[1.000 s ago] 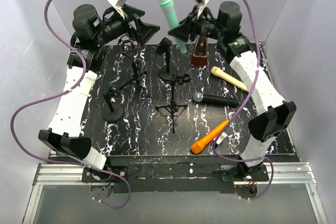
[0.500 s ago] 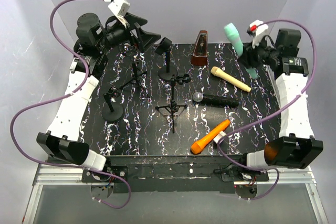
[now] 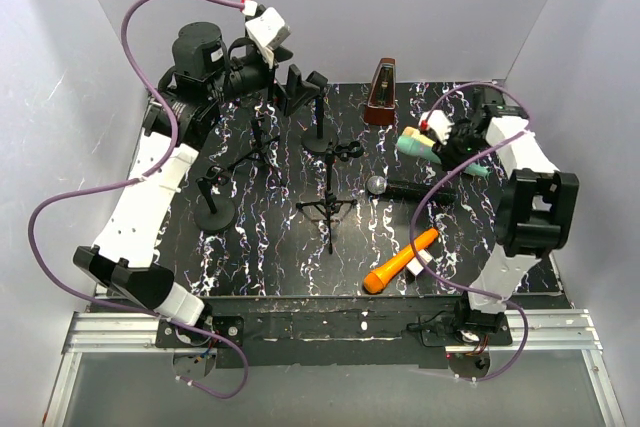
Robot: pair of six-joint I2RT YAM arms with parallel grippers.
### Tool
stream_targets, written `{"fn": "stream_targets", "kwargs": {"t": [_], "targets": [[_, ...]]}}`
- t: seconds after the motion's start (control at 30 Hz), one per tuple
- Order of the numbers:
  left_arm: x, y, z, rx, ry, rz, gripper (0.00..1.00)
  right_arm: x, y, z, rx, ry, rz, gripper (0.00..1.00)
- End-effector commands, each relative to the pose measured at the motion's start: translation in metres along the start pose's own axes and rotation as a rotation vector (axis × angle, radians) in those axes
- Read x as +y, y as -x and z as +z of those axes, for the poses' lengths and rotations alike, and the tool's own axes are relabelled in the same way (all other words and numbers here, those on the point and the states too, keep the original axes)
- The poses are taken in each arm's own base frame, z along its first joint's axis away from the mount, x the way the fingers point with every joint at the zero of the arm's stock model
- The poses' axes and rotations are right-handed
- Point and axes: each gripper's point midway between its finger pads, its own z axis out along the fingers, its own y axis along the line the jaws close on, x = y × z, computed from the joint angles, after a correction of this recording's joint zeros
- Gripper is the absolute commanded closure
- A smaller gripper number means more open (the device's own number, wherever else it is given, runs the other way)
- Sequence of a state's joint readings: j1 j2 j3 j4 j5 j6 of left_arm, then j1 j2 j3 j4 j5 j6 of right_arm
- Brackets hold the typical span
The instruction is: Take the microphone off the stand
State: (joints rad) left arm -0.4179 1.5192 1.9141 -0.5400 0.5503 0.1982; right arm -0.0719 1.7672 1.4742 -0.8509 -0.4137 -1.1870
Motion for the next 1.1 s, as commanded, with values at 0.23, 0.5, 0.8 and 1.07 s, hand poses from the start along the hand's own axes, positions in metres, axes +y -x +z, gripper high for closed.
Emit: {"fn": "stream_targets", "kwargs": {"t": [0.23, 0.5, 0.8, 1.07], "targets": [[0.012, 0.006, -0.004, 0.012, 0.06, 0.076, 0.03, 0.003, -0.02, 0.057, 0.199, 0.126, -0.229, 0.78], [0.003, 0.004, 0.002, -0.006, 0.017, 0.014, 0.03, 0.016, -0.029, 0.066, 0.212, 0.156, -0.126, 0.45], [-0.02, -0.015, -0.007, 0.008, -0.074, 0.047, 0.05, 0.04, 0.023, 0.001, 0.068, 0.136, -0.069, 0.16], [-0.064, -0.062, -0.012, 0.11, -0.394, 0.176, 0.17, 0.087, 0.123, -0.065, -0.303, 0.23, 0.403, 0.07]]}}
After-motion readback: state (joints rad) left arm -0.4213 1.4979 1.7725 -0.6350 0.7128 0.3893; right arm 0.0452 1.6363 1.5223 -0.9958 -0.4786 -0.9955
